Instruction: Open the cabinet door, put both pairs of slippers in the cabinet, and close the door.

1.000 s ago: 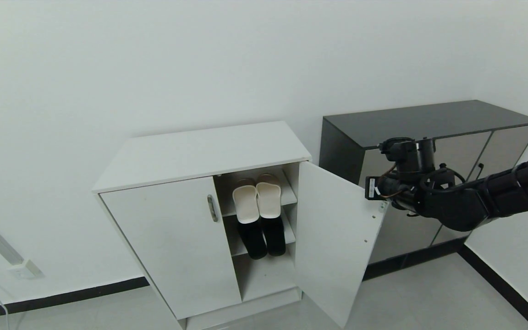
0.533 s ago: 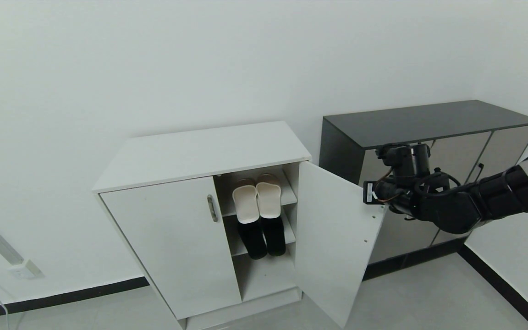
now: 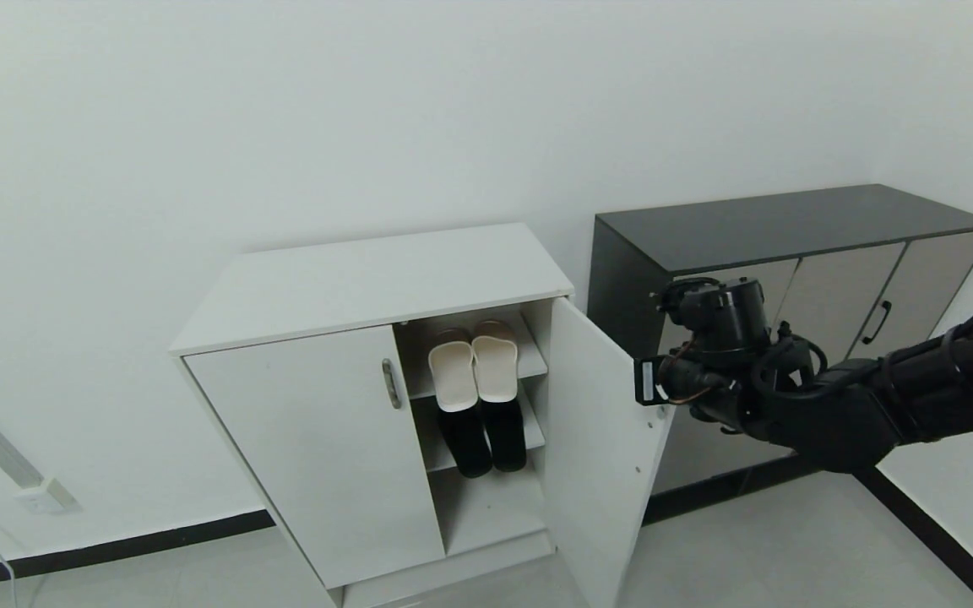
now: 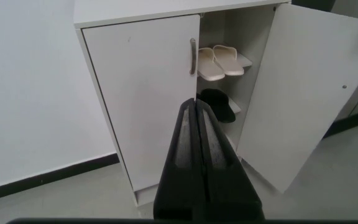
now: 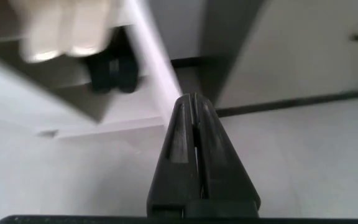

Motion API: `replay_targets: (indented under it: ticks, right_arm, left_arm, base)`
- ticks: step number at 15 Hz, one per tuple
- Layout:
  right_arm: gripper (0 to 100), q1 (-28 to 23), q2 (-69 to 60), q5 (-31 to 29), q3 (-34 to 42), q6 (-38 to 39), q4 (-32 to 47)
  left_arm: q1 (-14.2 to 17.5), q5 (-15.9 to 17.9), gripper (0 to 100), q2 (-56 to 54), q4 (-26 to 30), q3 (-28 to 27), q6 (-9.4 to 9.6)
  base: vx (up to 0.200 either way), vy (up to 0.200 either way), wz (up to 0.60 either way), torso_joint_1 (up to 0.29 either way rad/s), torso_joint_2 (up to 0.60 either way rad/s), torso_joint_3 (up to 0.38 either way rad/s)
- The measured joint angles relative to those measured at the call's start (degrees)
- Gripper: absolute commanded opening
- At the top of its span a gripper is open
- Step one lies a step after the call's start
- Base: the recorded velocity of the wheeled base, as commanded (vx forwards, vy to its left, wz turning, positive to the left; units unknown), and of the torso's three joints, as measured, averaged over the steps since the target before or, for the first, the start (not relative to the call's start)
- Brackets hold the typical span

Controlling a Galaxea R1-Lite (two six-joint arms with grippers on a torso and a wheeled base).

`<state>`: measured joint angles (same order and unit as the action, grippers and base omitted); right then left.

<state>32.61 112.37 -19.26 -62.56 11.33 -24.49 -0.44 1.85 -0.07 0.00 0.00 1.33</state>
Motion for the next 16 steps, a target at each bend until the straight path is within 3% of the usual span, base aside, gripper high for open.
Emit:
replay_targets:
  ticks: [4, 10, 14, 16]
  right_arm:
    - [0, 6.06, -3.47, 0.09, 2.93, 1.78, -0.02]
    - [0, 6.50, -5.38, 0.30, 8.48, -2.71, -8.00]
    - [0, 6.41, -5.46, 1.12, 9.97, -3.21, -9.06]
    - [0, 6.41, -5.40, 1.17, 10.00, -3.34, -9.23]
  left_arm:
    - [0.00, 0.00, 0, 0.00, 0.00, 0.00, 0.00]
    - [0.00, -0.02, 0, 0.00, 0.00, 0.00, 0.00]
    - [0.00, -0.02, 0, 0.00, 0.00, 0.00, 0.00]
    - [0.00, 0.00, 0, 0.00, 0.00, 0.00, 0.00]
  base:
    - [0.000, 0.000, 0.00, 0.000, 0.00, 0.000]
    - [0.000, 0.000, 0.00, 0.000, 0.00, 0.000]
    - [0.000, 0.000, 0.00, 0.000, 0.00, 0.000]
    - [0.000, 0.000, 0.60, 0.000, 0.00, 0.007]
